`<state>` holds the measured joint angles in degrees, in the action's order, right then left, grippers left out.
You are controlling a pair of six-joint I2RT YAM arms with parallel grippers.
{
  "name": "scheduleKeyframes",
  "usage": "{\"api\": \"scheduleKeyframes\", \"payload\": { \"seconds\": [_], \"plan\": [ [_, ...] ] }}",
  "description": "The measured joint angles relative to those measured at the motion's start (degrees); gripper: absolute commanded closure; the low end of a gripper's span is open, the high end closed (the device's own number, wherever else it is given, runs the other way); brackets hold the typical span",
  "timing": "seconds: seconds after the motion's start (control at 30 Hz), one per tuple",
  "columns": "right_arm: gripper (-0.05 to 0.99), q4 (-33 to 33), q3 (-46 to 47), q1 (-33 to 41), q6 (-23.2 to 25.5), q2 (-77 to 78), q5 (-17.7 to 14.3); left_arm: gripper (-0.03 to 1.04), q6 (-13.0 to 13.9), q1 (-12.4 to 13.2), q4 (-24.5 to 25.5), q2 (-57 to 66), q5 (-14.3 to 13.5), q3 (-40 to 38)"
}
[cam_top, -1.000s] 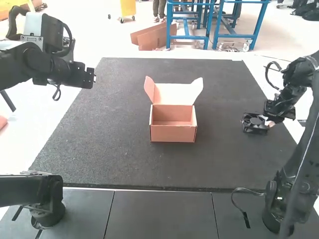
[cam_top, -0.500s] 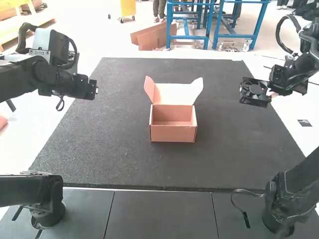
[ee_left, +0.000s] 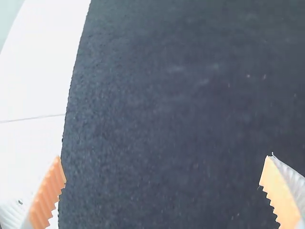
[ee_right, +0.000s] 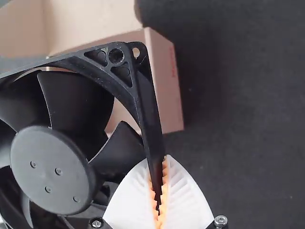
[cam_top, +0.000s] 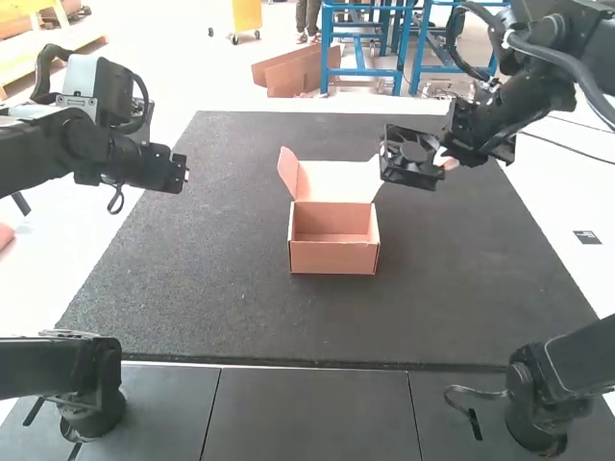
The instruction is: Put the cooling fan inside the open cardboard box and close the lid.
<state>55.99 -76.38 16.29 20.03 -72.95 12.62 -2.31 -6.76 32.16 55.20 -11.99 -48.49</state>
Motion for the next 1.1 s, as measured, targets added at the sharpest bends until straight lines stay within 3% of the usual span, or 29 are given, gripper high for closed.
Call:
{"api": "scheduleKeyframes", "payload": {
  "seconds": [0.2,0.4,0.83,1.1],
  "plan": [
    [0.95,-4.09,1.97,9.51,5.97,-0.33,-3.10,0.04,0.04,0.02,0.26,0.02,0.00,0.00],
    [0.95,-8.63,4.11,14.82,8.39,-5.29,-5.57,0.04,0.37,0.00,0.57,0.00,0.48,-0.02],
    [0.95,-11.56,3.28,15.85,8.17,-18.34,-7.74,0.04,1.90,0.00,1.42,0.00,1.16,-0.02],
    [0.95,-13.38,-2.08,15.85,7.48,-25.11,-7.96,0.04,1.90,0.02,1.51,0.00,1.31,0.00]
  ]
}}
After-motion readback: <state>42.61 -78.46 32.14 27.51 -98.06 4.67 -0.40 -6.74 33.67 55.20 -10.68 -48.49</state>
